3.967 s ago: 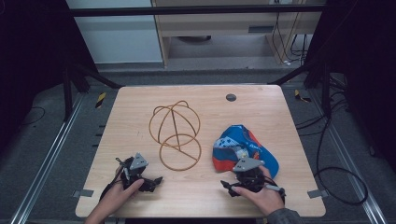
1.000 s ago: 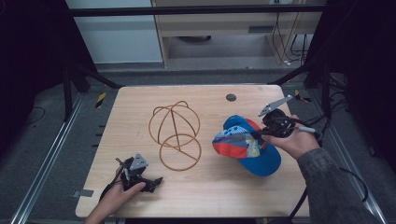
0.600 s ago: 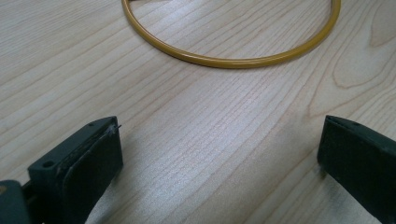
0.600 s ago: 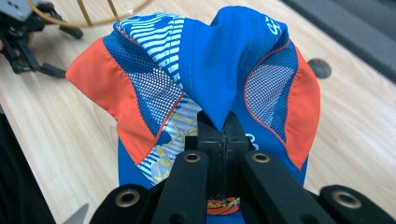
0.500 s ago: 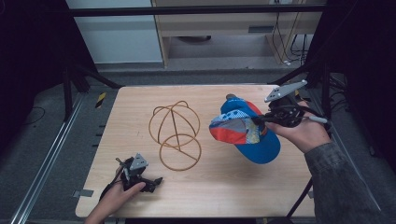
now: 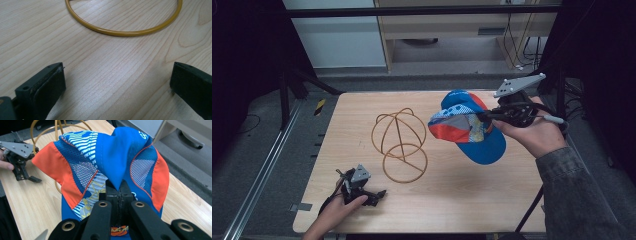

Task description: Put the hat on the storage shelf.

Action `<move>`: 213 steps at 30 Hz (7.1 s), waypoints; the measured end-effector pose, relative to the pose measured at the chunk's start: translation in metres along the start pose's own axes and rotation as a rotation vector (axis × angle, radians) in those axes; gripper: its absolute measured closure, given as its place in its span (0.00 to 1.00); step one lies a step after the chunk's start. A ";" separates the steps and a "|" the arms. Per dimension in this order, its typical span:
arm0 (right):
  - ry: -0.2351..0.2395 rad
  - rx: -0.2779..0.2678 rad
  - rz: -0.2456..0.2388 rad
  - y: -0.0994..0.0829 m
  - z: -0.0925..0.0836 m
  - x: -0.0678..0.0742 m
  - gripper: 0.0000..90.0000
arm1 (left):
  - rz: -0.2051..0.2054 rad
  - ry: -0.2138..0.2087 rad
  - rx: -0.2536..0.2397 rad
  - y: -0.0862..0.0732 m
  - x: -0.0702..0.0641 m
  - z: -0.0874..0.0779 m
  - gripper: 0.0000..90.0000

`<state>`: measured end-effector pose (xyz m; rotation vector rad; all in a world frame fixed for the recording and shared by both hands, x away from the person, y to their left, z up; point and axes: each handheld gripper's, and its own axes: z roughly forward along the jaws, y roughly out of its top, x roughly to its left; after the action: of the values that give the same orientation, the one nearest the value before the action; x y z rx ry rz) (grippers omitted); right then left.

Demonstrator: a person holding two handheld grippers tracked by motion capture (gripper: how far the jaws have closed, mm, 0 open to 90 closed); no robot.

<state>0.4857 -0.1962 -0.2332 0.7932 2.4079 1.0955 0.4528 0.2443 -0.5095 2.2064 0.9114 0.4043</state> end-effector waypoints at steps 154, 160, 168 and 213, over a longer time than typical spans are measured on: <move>0.228 0.083 -0.193 0.140 0.155 0.087 0.84 | 0.000 -0.001 0.000 0.001 0.000 0.000 0.00; 0.228 0.081 -0.184 0.137 0.154 0.086 0.79 | 0.000 -0.001 0.000 0.001 0.000 0.000 0.00; 0.232 0.058 -0.168 0.136 0.146 0.084 0.75 | 0.001 -0.002 0.000 0.000 0.000 0.000 0.00; 0.189 -0.014 -0.090 0.096 0.105 0.063 0.66 | 0.001 -0.002 0.000 0.000 0.000 0.000 0.00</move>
<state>0.5263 -0.0461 -0.2310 0.5940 2.5599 1.1974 0.4532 0.2440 -0.5094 2.2071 0.9088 0.4027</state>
